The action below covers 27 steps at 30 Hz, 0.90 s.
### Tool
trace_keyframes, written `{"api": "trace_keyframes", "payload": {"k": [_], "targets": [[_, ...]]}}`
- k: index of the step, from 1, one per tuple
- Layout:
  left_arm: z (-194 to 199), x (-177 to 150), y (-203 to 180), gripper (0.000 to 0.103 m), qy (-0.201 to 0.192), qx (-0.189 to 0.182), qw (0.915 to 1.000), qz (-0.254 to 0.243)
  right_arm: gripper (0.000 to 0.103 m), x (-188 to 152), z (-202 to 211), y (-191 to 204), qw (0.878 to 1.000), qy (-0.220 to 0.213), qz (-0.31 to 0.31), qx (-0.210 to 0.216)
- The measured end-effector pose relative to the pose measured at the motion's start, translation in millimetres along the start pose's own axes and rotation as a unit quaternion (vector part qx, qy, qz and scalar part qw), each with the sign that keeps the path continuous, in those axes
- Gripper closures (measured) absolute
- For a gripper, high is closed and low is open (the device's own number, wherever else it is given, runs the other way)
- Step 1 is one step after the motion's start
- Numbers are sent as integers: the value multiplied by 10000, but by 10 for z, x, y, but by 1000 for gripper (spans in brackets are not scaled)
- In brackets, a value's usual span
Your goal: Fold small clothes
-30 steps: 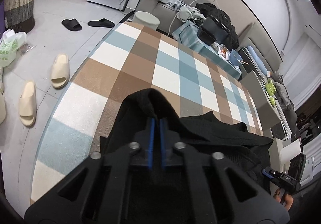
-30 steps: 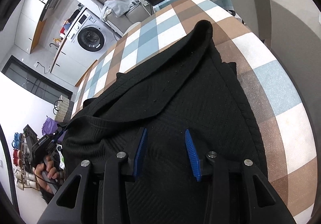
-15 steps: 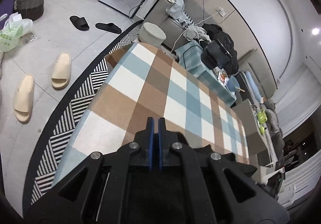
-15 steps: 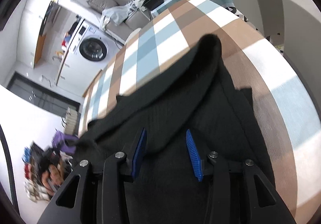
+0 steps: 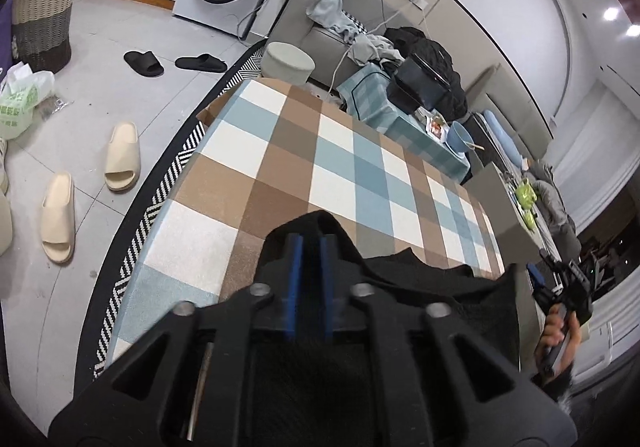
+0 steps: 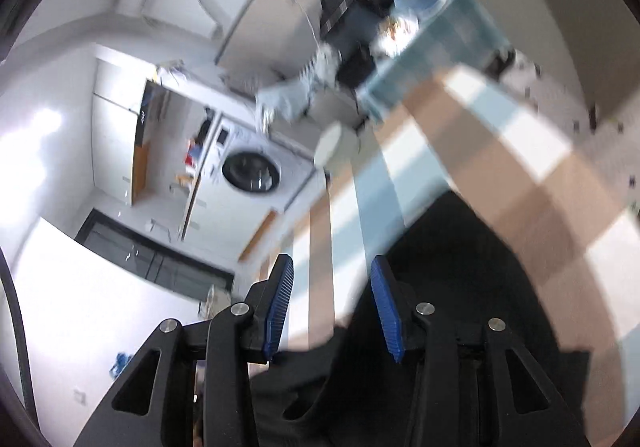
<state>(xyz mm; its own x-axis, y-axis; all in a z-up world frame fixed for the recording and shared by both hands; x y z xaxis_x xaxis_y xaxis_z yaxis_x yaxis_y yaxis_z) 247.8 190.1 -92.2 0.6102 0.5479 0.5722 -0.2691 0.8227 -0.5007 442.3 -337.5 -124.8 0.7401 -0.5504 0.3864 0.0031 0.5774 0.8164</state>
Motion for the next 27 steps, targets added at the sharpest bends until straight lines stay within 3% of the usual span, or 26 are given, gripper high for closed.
{"api": "trace_keyframes", "payload": {"k": [3,4,8,13,17,20,23,25,27], "targets": [[-47,-52,-99,55,72,63,9999,-140,61,-47,-5,-91,9981,267,149,-541],[-69,-74,-146,49,81,78,9997,-230,61,-87,9,-119,9962,328,293,-745],[-251,-165,-305,49,265,167,9979,-566,61,-263,89,-255,9862,640,791,-1303],[-524,-229,-354,49,437,366,9963,-639,61,-511,211,-423,9706,881,1313,-1813],[-749,-333,-365,49,705,522,9926,-835,61,-711,260,-456,9653,1099,1518,-1818],[-937,-439,-377,49,920,863,9849,-1189,61,-815,254,-413,9627,1176,1650,-1791],[-1057,-526,-378,73,940,1249,9744,-1613,61,-902,266,-355,9600,1227,1752,-1807],[-1062,-551,-415,100,825,1350,9688,-1906,61,-940,281,-312,9577,1237,1876,-1799],[-1013,-532,-419,103,686,1295,9719,-1841,61,-962,293,-287,9570,1238,1917,-1793]]}}
Point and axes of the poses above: each gripper's, at about its wrist camera, not at the fingertips, and z roughly against the way its jaws point, y to its left, x to its top, the point moved 6 cm from there along -z, roughly the way its jaws point, and after that the axes turned 1 degree about -x, right-handed, at the moved point
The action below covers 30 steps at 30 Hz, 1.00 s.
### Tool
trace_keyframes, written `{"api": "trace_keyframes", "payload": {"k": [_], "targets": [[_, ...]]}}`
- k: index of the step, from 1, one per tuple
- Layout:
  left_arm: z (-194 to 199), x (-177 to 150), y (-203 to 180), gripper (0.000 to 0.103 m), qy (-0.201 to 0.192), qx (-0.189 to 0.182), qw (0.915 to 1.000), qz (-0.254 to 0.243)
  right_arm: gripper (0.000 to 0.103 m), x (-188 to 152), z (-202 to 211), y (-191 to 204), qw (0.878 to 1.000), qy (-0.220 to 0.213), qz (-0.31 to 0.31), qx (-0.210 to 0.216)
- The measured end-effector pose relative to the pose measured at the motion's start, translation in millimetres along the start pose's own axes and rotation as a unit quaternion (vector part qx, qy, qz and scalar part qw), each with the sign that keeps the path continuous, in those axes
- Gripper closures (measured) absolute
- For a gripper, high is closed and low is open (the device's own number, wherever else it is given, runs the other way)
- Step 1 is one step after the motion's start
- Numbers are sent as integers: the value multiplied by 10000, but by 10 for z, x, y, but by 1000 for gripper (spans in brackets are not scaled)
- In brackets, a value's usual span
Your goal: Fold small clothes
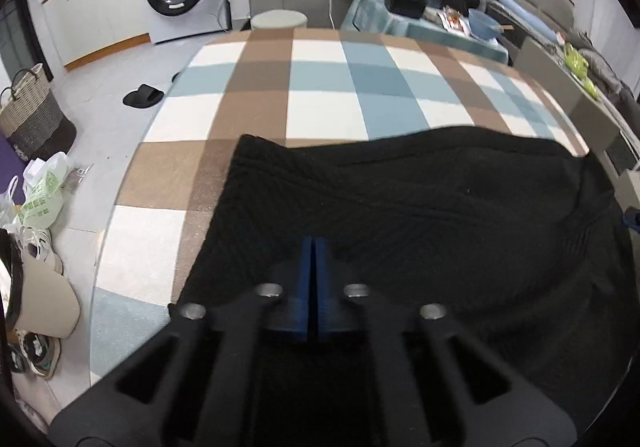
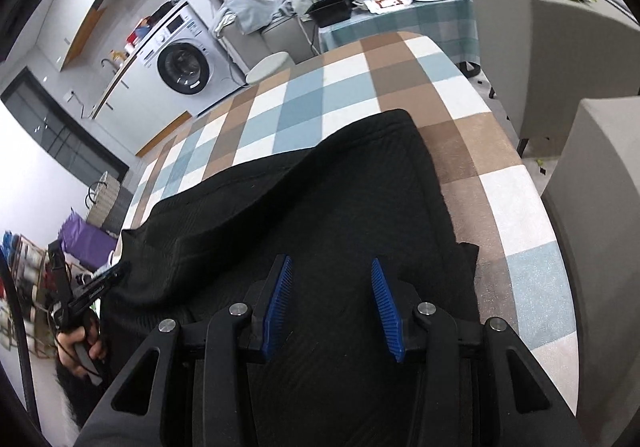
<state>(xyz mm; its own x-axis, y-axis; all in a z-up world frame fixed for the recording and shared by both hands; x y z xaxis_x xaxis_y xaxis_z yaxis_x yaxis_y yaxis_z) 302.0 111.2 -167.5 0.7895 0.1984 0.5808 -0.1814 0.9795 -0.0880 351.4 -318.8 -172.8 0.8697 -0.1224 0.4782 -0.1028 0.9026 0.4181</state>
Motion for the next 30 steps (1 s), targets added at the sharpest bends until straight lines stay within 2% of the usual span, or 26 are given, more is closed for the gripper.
{"api": "trace_keyframes", "payload": {"k": [3,7,11,15,19,21,23,25,30], "targets": [[168,54,39,103,-355,-66,9993,81,61,-9,6,22,10000,30,11,10],[480,160,97,103,-855,-380,9950,336,61,-10,4,32,10000,27,10,12],[686,274,305,103,-1189,-643,9866,910,61,-18,-23,26,10000,73,-19,14],[569,282,544,103,-1005,-569,9840,1359,61,-27,-8,8,10000,76,-48,0],[355,177,772,102,-716,-176,9823,1719,61,-17,19,-42,9999,61,-37,-113],[303,123,828,101,-537,-349,9801,1878,60,-19,40,-84,9998,30,-44,-173],[292,86,817,94,-490,-451,9801,1870,60,-13,48,-150,9997,29,-85,-245],[332,80,774,83,-529,-422,9826,1728,60,16,39,-217,9993,12,-112,-366],[477,45,607,68,-609,-451,9858,1498,60,111,-58,-289,9977,-89,14,-674]]}}
Point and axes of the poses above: each gripper's, at about its wrist camera, not at the fingertips, and z roughly against the way its jaws point, y to its left, x to its top, the point moved 6 cm from there along -z, roughly the way its jaws point, and after that the axes turned 1 degree about -x, right-handed, at the moved point
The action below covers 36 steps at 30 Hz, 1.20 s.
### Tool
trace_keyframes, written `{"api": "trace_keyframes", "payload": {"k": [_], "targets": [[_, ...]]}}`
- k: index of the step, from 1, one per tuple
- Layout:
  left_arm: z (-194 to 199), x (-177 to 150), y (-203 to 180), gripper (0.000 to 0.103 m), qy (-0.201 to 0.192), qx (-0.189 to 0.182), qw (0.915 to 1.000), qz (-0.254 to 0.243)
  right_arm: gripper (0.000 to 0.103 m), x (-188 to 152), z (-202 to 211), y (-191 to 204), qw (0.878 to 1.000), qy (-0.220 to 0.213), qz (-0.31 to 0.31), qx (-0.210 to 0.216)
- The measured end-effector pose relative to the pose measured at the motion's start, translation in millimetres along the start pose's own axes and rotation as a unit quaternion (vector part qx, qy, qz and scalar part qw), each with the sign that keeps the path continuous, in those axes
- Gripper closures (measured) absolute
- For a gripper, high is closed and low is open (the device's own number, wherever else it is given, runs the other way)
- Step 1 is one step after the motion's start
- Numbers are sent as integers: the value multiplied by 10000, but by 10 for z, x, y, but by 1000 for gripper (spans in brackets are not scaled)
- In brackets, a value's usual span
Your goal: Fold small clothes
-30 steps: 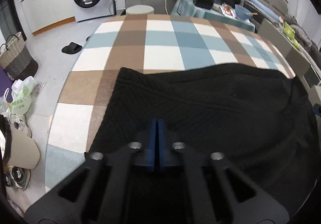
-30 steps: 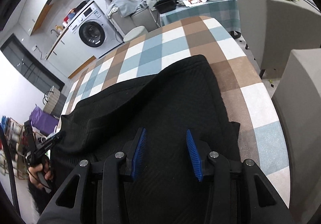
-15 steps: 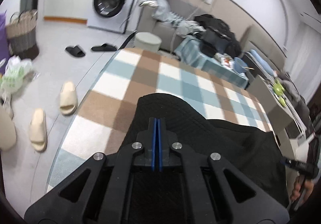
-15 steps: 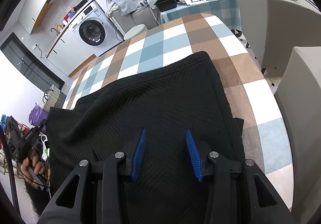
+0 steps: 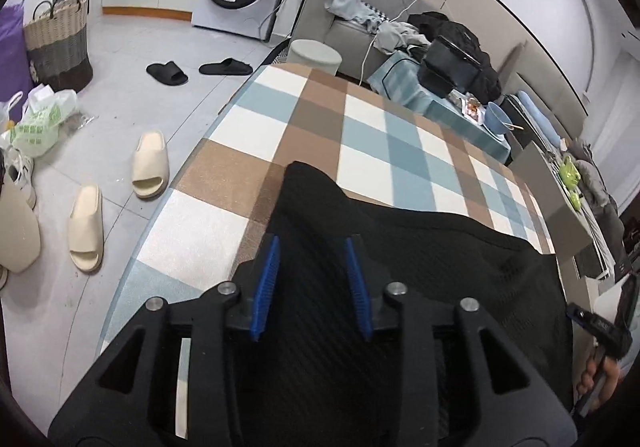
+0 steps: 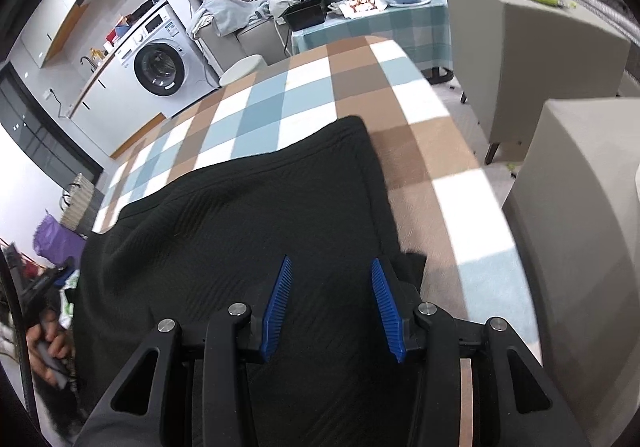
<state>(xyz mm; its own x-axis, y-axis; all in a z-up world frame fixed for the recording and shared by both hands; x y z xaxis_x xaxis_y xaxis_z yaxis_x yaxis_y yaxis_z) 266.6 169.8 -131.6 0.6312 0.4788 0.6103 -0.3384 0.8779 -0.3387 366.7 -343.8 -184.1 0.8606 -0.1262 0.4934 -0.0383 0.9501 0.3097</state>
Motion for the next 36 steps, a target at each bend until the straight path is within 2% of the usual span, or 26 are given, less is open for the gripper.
{"api": "trace_keyframes", "payload": {"k": [2,6,11,14,16,17,18,20,22,23,25,26,27,30,32,36], "targets": [[54,-59,-40,65,3,30,10000,-83,60,47,-94,-28,9999,11,26,-165],[167,-201,-60,64,83,10,9998,-156,60,155,-231,-62,9997,-1,-26,-238],[287,-344,-3,64,150,40,9997,-212,60,275,-306,-185,9988,-1,-318,-380],[317,-387,23,64,199,-1,9996,-182,61,312,-340,-194,9989,11,-351,-307],[331,-398,31,64,215,-24,9997,-148,72,319,-338,-128,9996,-42,-214,-184],[337,-397,34,64,211,-24,9997,-146,92,317,-317,-73,9998,-89,-72,-132],[352,-399,33,64,199,-22,9997,-146,98,310,-278,-11,9998,-163,71,-92],[361,-390,40,64,191,-35,9997,-157,98,327,19,203,9935,-874,517,515],[369,-377,59,64,189,-11,9997,-156,98,335,275,228,9856,-1387,580,777],[365,-367,68,64,187,-2,9997,-148,98,352,326,151,9860,-1440,434,715],[357,-348,83,64,186,-1,9997,-128,98,376,246,-55,9924,-1208,152,175],[350,-340,87,64,190,4,9998,-115,98,367,136,-170,9953,-934,52,-246],[344,-334,91,64,199,6,9998,-101,98,344,39,-241,9967,-689,-47,-427],[339,-336,87,64,227,-24,9997,-90,95,280,-75,-279,9945,-426,-7,-960],[338,-340,84,64,236,-15,9997,-118,89,266,-61,-239,9947,-423,52,-940],[319,-404,90,64,366,-4,9992,-141,70,217,72,-128,9973,-462,145,-560]]}}
Point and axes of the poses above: each gripper's, at about its wrist camera, not at the fingertips, and z roughly against the way its jaws point, y to its left, x to its top, the point moved 6 cm from there along -z, roughly the way its jaws point, and after that the axes turned 1 degree about -x, right-handed, at the moved point
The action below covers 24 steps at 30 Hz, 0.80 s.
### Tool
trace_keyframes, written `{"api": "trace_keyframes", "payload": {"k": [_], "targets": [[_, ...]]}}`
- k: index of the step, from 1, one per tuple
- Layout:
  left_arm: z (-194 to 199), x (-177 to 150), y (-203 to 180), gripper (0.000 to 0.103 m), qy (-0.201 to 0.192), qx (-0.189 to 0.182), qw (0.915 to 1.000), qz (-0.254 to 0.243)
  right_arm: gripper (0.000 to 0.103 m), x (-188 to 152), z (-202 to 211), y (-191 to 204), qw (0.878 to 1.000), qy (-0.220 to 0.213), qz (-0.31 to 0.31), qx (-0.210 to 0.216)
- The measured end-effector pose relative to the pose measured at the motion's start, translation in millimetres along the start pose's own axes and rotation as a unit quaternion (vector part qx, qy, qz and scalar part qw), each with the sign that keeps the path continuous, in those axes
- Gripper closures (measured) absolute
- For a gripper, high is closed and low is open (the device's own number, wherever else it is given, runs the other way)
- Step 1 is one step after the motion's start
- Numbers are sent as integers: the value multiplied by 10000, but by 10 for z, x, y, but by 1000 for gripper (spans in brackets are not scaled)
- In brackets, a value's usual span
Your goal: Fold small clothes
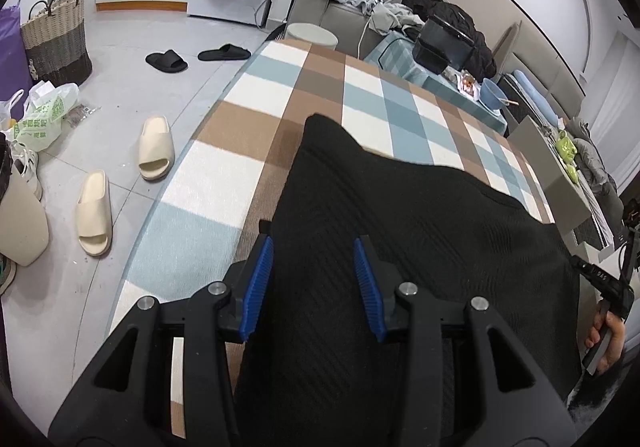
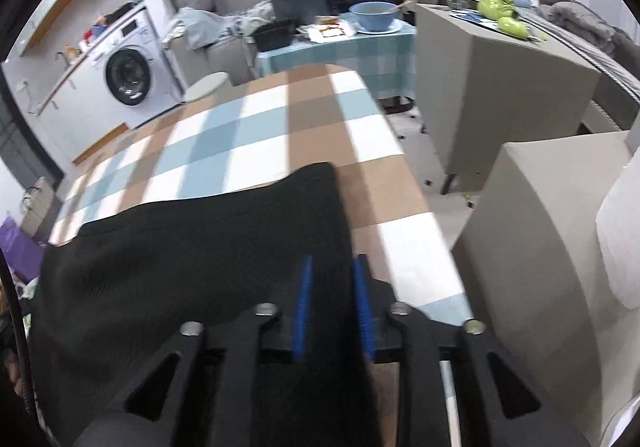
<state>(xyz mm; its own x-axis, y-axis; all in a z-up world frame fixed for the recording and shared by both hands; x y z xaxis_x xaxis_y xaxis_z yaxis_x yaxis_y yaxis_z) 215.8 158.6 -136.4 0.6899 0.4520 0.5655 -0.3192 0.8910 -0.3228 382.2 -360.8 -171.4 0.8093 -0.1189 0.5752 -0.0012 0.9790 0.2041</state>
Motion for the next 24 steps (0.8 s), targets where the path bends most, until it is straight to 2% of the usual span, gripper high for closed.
{"api": "trace_keyframes", "payload": {"k": [5,8,9,12,13,19,24], "targets": [[132,-136,55,64,9,-23,10000,-34,63,-268,308,11,9986,-28,-219,488],[303,-265,91,64,-25,-82,9999,-93,63,-528,546,-73,9962,28,-437,755],[362,-313,95,59,-33,-107,9998,-149,63,-603,602,-95,9957,30,-462,805],[583,-507,115,35,-96,-176,9992,-341,61,-912,790,-175,9935,101,-565,986],[641,-577,126,31,-94,-183,9991,-377,61,-993,829,-189,9930,142,-556,1033],[688,-958,242,29,226,-65,9988,-424,59,-1432,950,-262,9927,288,-554,1032],[607,-1113,298,29,405,33,9988,-288,59,-1600,904,-248,9916,398,-511,1124]]}}
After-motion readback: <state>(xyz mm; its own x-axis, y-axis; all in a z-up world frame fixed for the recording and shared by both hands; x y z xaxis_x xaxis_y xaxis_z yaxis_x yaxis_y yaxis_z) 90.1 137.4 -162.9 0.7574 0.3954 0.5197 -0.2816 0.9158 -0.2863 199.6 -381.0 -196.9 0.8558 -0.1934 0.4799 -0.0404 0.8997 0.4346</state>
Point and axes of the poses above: each gripper's, at about its wrist camera, not at the fingertips, and z roughly against the way its jaws point, y to its left, x to its top, the point moved 6 cm from there along -z, roughly the way its jaws point, and after that the axes turned 1 degree about -x, right-handed, at the moved point
